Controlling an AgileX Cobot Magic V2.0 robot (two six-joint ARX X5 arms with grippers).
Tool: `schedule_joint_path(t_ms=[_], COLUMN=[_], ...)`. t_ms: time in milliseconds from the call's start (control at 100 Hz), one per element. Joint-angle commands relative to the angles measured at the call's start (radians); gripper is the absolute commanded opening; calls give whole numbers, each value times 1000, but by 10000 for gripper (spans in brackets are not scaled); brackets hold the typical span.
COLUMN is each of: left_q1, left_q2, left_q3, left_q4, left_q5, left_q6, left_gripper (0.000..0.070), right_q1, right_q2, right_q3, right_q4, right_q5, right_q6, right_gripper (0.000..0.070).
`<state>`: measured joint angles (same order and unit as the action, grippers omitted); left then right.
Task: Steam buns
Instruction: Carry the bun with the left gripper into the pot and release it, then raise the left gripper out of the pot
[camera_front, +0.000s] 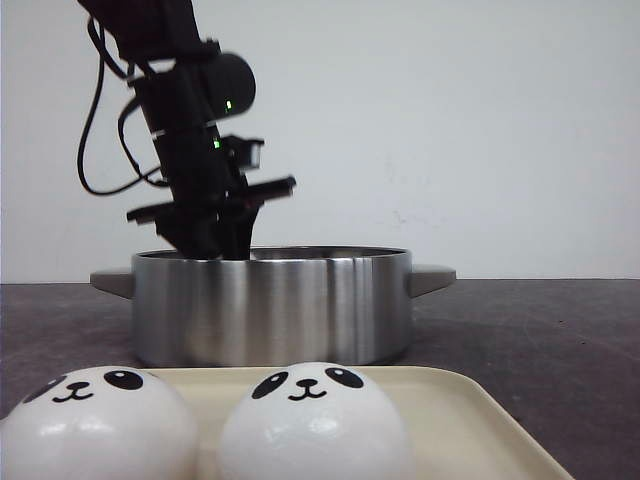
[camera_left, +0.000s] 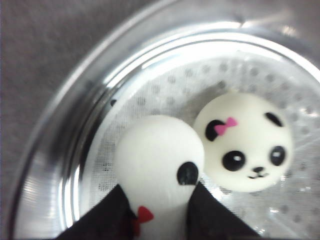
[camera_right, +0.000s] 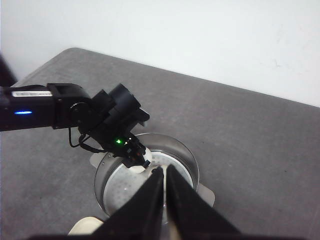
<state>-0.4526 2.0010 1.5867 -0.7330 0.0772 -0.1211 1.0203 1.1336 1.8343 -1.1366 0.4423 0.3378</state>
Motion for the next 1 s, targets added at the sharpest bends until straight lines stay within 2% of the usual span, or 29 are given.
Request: schedule_joint_path(t_ms=[0,120,300,380,750,990], left_q1=[-5,-5,-5,-5,-5,-21], left_q2=[29,34,34,34,17,-170], left_q3=[25,25,26,26,131,213], left_q4=[4,16,15,8,-96,-46], left_q5=[2,2,6,6,10,31], left_q6=[-15,-23,-30,-30,-51,-84], left_gripper=[138,261,564,646,649,640], right_q1=[13,13,13,13,11,2], right_q2=[9,9,9,9,11,16], right_q3=[14,14,14,14,7,-80], right_q4=[0,-13,-31,-32,-51,-48], right_q5=[4,4,4,4,18,56], right_q6=[22,30,41,40,36,37], right_gripper=[1,1,1,1,1,1])
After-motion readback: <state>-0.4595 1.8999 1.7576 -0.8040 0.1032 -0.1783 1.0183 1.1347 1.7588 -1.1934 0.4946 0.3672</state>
